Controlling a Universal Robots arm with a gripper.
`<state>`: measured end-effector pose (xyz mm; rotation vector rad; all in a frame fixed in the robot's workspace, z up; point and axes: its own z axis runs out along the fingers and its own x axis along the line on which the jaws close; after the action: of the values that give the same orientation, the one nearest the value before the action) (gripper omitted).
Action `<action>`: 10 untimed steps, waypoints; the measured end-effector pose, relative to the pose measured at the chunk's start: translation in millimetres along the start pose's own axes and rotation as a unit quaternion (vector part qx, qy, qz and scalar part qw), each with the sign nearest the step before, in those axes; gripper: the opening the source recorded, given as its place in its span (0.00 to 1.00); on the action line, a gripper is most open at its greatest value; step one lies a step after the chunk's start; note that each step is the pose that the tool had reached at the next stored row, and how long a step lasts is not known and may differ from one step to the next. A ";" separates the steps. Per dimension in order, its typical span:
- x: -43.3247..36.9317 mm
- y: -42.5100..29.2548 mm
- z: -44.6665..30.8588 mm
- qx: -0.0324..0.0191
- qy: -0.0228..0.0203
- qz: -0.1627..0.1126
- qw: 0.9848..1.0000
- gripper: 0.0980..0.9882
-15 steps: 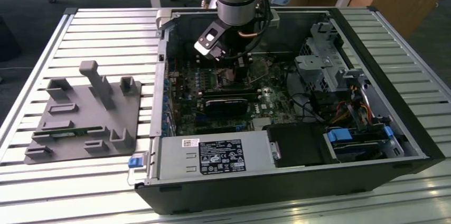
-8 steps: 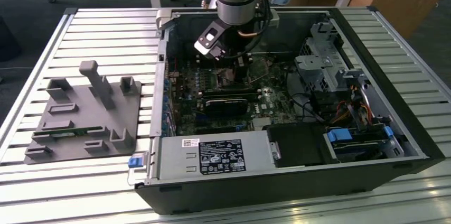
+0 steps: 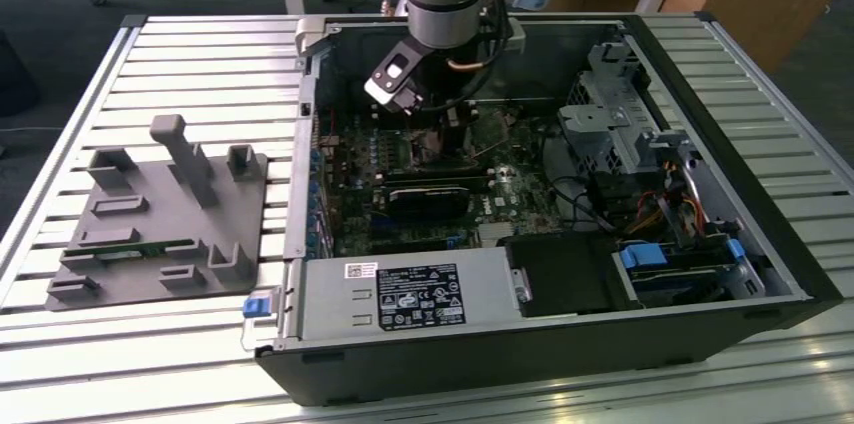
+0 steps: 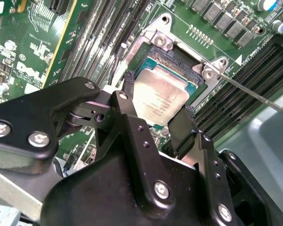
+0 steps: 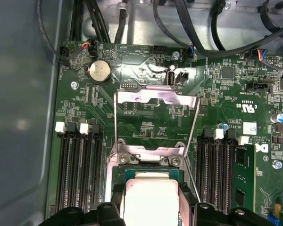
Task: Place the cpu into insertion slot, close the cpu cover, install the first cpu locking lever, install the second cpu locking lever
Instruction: 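Place the cpu into insertion slot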
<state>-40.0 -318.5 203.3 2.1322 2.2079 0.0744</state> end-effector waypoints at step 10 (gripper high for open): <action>2.3 -0.5 4.6 0.000 -0.004 0.002 1.000 0.50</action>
<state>-40.1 -316.3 198.7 2.1333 2.1994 0.0647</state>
